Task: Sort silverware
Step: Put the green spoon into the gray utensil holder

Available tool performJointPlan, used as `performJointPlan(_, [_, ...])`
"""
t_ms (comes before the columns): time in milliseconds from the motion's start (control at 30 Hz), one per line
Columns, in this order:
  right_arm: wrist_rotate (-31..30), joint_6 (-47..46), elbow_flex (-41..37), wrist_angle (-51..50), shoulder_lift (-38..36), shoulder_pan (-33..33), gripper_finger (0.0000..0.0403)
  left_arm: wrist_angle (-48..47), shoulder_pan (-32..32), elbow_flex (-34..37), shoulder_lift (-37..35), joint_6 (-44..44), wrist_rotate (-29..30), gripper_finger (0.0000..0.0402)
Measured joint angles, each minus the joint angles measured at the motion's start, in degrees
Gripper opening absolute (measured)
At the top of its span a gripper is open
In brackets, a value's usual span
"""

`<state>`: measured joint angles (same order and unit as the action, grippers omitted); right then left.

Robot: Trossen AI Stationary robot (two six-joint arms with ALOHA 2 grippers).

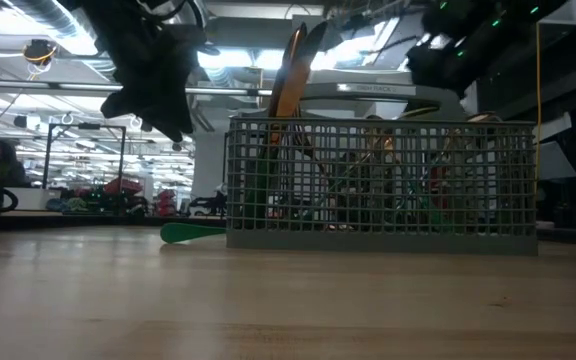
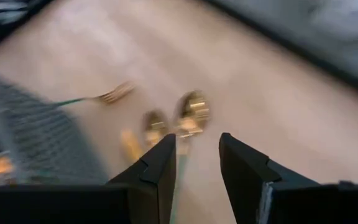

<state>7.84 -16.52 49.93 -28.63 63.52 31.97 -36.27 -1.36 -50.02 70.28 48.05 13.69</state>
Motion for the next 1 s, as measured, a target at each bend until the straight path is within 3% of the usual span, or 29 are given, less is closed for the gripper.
performJointPlan(133, [11.96, 0.01, 0.00, 5.76, 7.44, 4.05, 0.0122, 0.12, -0.82, 0.00, -0.04, 0.20, -0.02, 0.0100])
performJointPlan(267, [18.60, 1.87, 1.21, 7.96, 14.07, 8.20, 0.0122, 0.13, -1.30, 0.00, -0.04, 0.22, -0.02, 0.0100])
performJointPlan(400, [24.76, 10.42, 3.60, 8.00, 19.20, 11.38, 0.0122, 0.13, -1.45, 0.00, -0.04, 1.67, -0.02, 0.0100])
performJointPlan(833, [37.04, 30.13, 16.85, 7.73, 33.47, 18.44, 0.0122, 0.13, -1.43, 0.00, -0.04, 2.95, -0.04, 0.0100])
performJointPlan(1000, [35.19, 32.71, 23.71, 7.43, 41.76, 18.03, 0.0122, 0.12, -1.49, 0.00, -0.04, 0.97, 0.06, 0.0100])
